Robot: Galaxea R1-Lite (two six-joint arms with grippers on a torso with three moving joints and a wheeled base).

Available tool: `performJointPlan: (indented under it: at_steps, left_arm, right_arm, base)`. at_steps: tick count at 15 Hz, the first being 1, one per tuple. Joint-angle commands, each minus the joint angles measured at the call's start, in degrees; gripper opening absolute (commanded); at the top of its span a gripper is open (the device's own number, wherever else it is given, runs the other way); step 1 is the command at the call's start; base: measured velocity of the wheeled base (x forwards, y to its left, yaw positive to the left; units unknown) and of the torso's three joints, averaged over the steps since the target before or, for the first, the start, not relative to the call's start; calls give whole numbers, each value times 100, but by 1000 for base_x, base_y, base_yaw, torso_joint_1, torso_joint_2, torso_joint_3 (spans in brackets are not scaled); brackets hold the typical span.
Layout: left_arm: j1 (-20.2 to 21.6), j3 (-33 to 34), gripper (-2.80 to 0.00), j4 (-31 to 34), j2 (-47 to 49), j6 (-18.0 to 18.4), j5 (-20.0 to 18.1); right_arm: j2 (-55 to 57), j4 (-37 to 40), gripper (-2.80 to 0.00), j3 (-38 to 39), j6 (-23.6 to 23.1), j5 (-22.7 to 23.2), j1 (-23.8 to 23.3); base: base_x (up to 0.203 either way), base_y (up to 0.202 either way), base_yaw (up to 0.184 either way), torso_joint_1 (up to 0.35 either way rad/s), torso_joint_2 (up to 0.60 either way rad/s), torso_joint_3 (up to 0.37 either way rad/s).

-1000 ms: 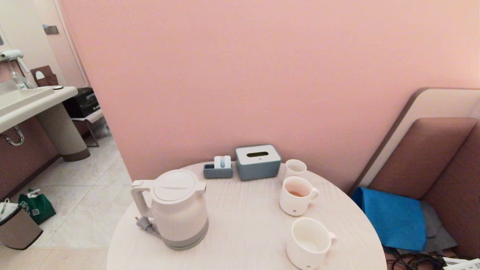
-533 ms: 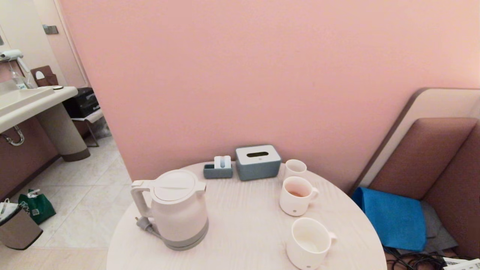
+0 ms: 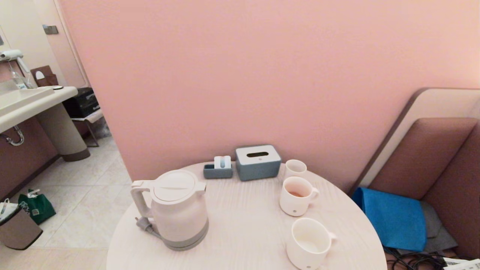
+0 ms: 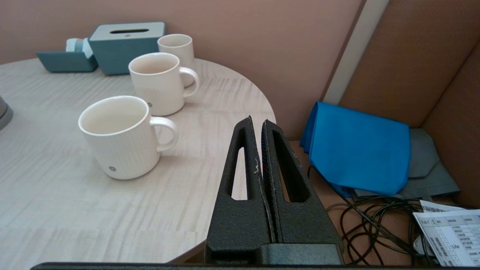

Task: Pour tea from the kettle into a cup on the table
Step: Pick up the kettle

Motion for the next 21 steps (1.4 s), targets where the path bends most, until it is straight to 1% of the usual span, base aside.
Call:
performJointPlan:
  at_steps: [1,5,6,7,8,9,11,15,16,18,19,20,21]
  left_arm:
    - [1,0,-280,-2,7,-12,1]
    - [1,0,-280,16,7,24,19]
    - [1,-120,-280,56,13,38,15]
    - [1,-470,-280,152,79,36,3]
    - [1,-1010,-280,386,279,25,-13]
    - [1,-1380,-280,567,595,16,-33]
    - [-3,-1954,-280,766,1633,-12,-93]
    - [-9,-3031,-280,917,3608,-150,-321]
    - [-10,-3175,-280,928,3967,-211,-344]
    - [-10,-3502,-280,932,5038,-523,-365]
    - [-11,-3602,-280,901,5462,-620,-366]
    - [-13,-3664,-280,709,5925,-703,-372]
    - [-15,-3651,-280,297,6360,-752,-375]
  right_arm:
    - [7,1,-280,1,1,0,0]
    - [7,-7,-280,1,1,0,0]
    - [7,1,-280,1,1,0,0]
    - [7,1,-280,1,1,0,0]
    - [7,1,-280,1,1,0,0]
    - [7,1,-280,1,1,0,0]
    - [7,1,-280,1,1,0,0]
    - [7,-4,-280,1,1,0,0]
    - [7,1,-280,1,1,0,0]
    - [7,1,-280,1,1,0,0]
    - [7,-5,-280,1,1,0,0]
    - [7,1,-280,1,1,0,0]
    - [7,1,-280,1,1,0,0]
  base:
    - [0,0,0,0,0,0]
    - [0,0,0,0,0,0]
    - [0,0,0,0,0,0]
    - [0,0,0,0,0,0]
    - [0,0,0,0,0,0]
    - [0,0,0,0,0,0]
    - [0,0,0,0,0,0]
    - [0,0,0,0,0,0]
    - [0,0,0,0,0,0]
    - [0,0,0,0,0,0]
    - [0,0,0,0,0,0]
    - [0,0,0,0,0,0]
    - [0,0,0,0,0,0]
